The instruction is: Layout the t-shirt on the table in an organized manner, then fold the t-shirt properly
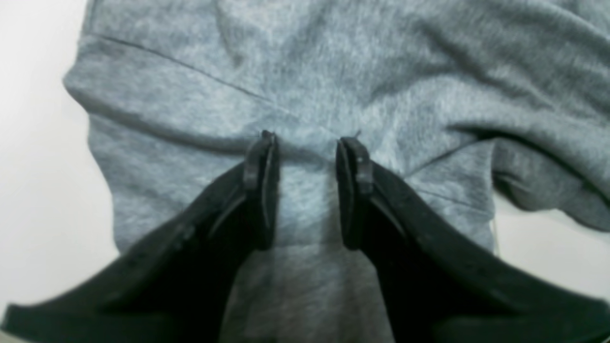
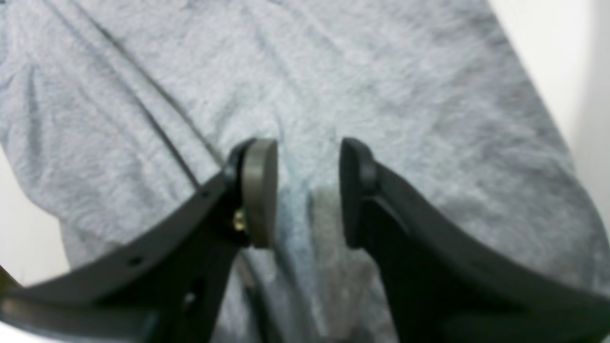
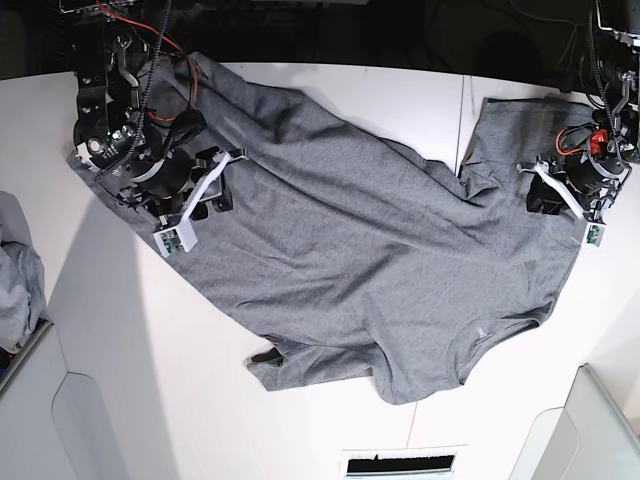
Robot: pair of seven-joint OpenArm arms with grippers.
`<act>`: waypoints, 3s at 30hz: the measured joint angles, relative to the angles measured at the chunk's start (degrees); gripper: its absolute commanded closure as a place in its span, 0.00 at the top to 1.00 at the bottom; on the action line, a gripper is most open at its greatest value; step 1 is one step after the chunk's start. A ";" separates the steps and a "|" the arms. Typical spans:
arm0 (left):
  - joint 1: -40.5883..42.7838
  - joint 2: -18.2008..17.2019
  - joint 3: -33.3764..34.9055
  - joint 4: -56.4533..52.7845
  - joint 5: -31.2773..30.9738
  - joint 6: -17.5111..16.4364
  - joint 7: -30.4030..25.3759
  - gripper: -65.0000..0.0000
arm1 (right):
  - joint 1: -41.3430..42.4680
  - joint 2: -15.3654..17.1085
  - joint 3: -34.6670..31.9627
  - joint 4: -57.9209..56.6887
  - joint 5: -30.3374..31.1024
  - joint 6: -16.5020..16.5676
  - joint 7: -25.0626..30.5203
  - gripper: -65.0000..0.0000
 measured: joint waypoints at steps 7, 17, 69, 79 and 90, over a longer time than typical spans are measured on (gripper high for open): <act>1.03 0.15 0.04 0.00 -1.16 0.00 1.25 0.32 | 2.27 0.13 0.04 -6.43 1.03 -0.07 0.61 0.34; 1.27 -1.62 0.04 0.00 -0.44 -1.51 1.62 0.41 | 1.29 0.15 -0.81 3.50 17.42 11.37 -9.49 0.34; 1.03 -6.21 -6.29 -11.08 3.98 1.51 -3.02 0.54 | -5.68 7.76 -38.71 3.91 -26.80 -5.86 -0.66 0.68; 1.66 -6.36 -14.10 -12.02 -2.78 -2.82 0.81 0.54 | -5.68 7.76 -38.71 3.91 -26.73 -5.86 -0.66 0.68; 2.05 -3.67 -14.36 -19.87 -11.56 -9.70 1.01 0.54 | -5.68 9.70 -38.71 4.02 -26.49 -6.01 -0.61 0.68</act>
